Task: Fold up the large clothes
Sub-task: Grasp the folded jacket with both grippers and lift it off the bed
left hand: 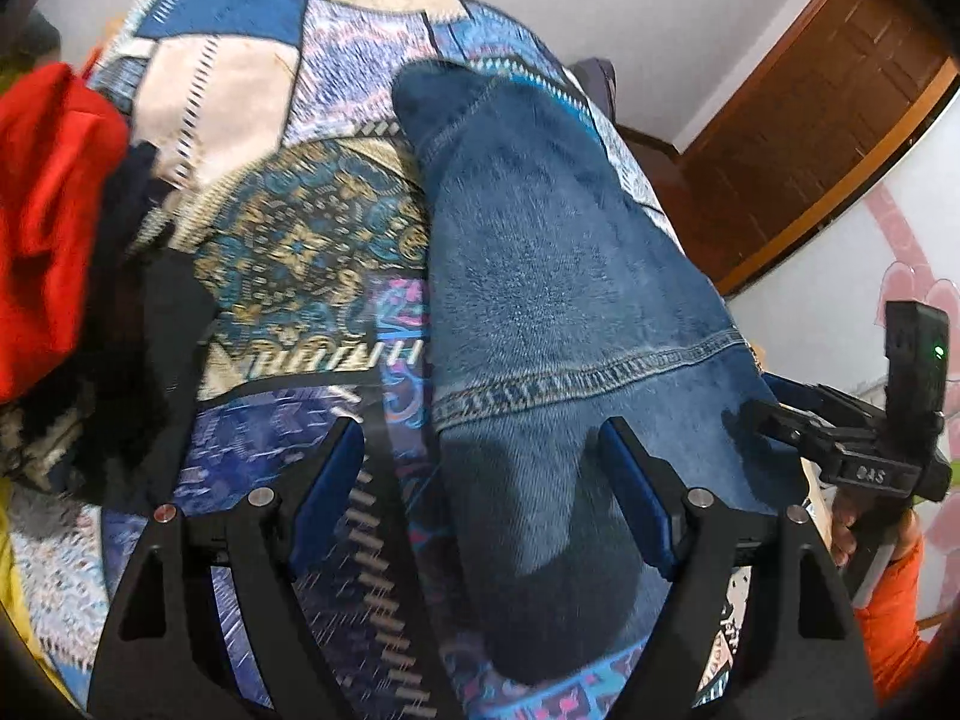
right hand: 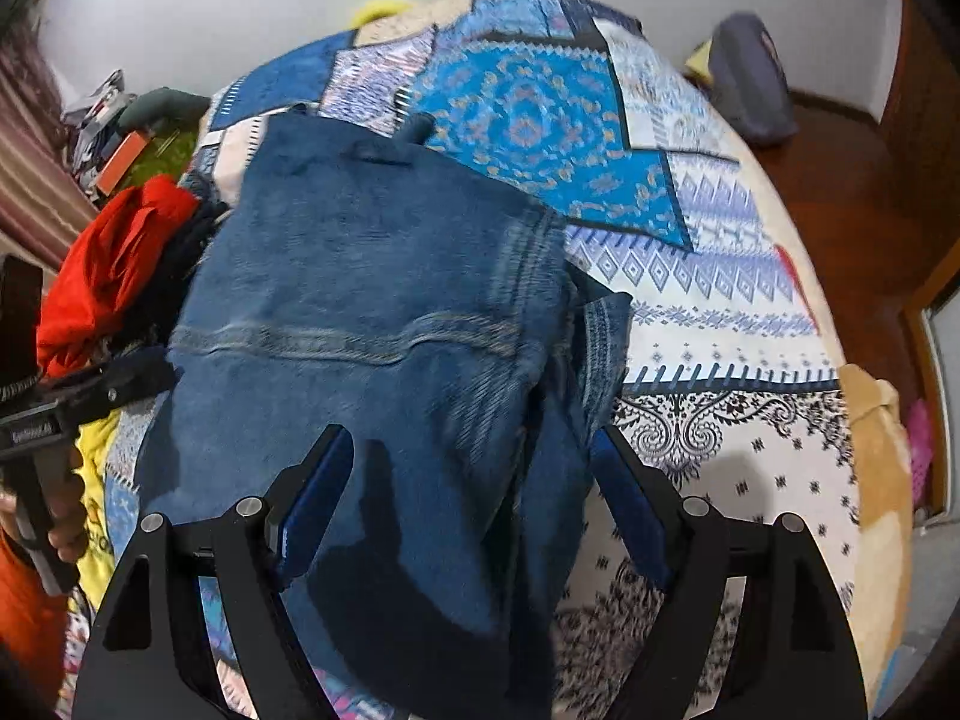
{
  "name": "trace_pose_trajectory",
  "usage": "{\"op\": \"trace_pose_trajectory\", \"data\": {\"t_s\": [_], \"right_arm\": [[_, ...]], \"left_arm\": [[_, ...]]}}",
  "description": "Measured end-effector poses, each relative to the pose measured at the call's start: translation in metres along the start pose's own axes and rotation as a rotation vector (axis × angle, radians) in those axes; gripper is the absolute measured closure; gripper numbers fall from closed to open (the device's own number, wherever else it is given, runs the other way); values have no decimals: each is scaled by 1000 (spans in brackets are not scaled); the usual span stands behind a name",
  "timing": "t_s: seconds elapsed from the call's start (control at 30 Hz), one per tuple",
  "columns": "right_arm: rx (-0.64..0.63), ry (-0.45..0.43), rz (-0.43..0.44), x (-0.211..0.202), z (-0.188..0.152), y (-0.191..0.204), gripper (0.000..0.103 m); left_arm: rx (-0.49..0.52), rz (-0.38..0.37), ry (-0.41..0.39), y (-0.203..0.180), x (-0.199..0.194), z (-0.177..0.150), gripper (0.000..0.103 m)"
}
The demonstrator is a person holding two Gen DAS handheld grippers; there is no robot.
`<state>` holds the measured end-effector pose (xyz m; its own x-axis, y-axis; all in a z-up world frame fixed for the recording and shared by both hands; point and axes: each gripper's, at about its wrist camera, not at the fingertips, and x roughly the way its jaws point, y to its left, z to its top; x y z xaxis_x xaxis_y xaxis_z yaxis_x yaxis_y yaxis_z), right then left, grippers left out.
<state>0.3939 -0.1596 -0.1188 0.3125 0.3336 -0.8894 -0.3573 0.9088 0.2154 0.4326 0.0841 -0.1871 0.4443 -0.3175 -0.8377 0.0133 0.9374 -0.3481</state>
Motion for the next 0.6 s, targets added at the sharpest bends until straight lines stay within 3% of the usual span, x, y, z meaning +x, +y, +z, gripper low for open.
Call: {"op": "trace_pose_trajectory", "data": {"t_s": [0.07, 0.17, 0.3, 0.47, 0.6], "right_arm": [[31, 25, -8, 11, 3, -13, 24], [112, 69, 121, 22, 6, -36, 21], [194, 103, 224, 37, 5, -55, 17], [201, 122, 281, 53, 11, -56, 14], [198, 155, 346, 65, 17, -57, 13]], "left_arm": [[-14, -33, 26, 2, 11, 5, 23], [-33, -64, 47, 6, 21, 11, 23], [-96, -124, 91, 18, 37, 20, 21], [-190, -250, 153, 32, 58, 26, 20], [-217, -299, 168, 34, 65, 31, 18]]}}
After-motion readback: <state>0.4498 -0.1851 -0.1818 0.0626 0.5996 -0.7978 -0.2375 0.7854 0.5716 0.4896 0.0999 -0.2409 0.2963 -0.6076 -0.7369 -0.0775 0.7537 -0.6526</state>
